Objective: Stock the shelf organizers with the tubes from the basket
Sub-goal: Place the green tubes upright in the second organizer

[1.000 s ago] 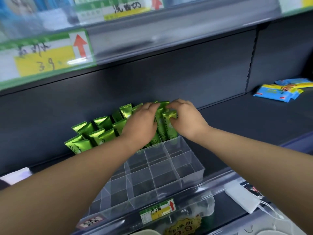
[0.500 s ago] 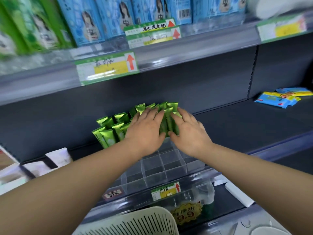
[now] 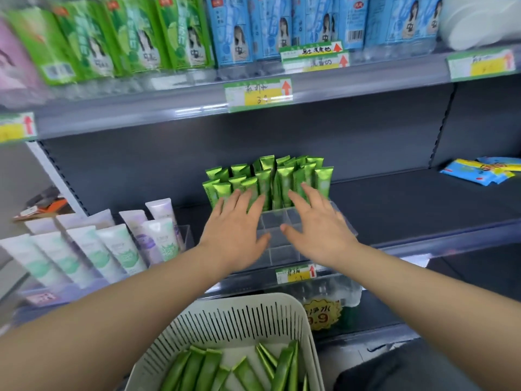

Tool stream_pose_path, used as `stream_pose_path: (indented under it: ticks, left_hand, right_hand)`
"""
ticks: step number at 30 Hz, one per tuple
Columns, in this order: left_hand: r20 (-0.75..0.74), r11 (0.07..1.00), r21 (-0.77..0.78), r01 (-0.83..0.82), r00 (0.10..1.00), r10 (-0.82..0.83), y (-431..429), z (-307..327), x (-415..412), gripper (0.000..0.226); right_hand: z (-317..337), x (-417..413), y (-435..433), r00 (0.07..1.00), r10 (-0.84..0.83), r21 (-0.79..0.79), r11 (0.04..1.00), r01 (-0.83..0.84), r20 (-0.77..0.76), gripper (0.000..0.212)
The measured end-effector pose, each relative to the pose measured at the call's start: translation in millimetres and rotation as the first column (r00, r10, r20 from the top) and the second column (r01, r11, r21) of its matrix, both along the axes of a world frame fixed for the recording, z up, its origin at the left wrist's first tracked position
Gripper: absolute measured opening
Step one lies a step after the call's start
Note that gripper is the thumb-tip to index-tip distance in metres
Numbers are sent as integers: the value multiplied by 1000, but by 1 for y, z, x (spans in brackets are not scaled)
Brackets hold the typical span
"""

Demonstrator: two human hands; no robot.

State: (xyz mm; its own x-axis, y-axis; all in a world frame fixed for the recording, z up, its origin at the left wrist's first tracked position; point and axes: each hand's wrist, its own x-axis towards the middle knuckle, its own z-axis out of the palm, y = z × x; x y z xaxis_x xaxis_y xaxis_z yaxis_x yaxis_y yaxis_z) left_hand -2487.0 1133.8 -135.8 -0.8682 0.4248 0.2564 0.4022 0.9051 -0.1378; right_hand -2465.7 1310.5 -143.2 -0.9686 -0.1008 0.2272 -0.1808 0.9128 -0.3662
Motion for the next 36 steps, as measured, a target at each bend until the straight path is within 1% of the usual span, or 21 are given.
stream_pose_path:
  ticks: [8,12,15,18,22,25,27,31,34,36]
  left_hand:
    - [10,996,57,-67,998,66,-43,-11,49,77]
    - [-3,994,95,-61,998,62,-59,-21,74,75]
    - [36,992,99,-75,997,72,-71,-32,89,78]
    - [57,989,126,-79,996,73,-82,-47,103,75]
    - [134,984,142,-109,987,90,-93,-72,114,76]
    - [187,983,137,-125,977,98,-100,-92,119,75]
    - [232,981,143,-132,968,96,-103,-106,121,75]
    - [312,975,163,-149,946,92,-109,-133,122,71]
    - [375,975,155,-162,922,94,-115,-153,121,68]
    - [427,970,154,-186,898,105,-119,-166,118,62]
  right_hand:
    - [-12,40,-38,998,53,25,998,-54,43,73]
    - [-25,59,-58,995,88,23,996,-90,47,74]
    - [-35,70,-71,992,110,19,994,-111,68,75]
    - [-49,79,-81,985,144,17,989,-146,99,76]
    - [-73,88,-91,965,201,44,976,-211,170,80]
    - [-90,90,-97,953,206,65,972,-225,221,80]
    - [-103,93,-100,944,212,55,971,-233,255,79]
    - [-126,95,-102,914,226,-15,972,-235,336,77]
    - [-143,93,-102,887,233,-14,969,-248,399,75]
    - [-155,92,-103,868,232,-13,968,-253,440,72]
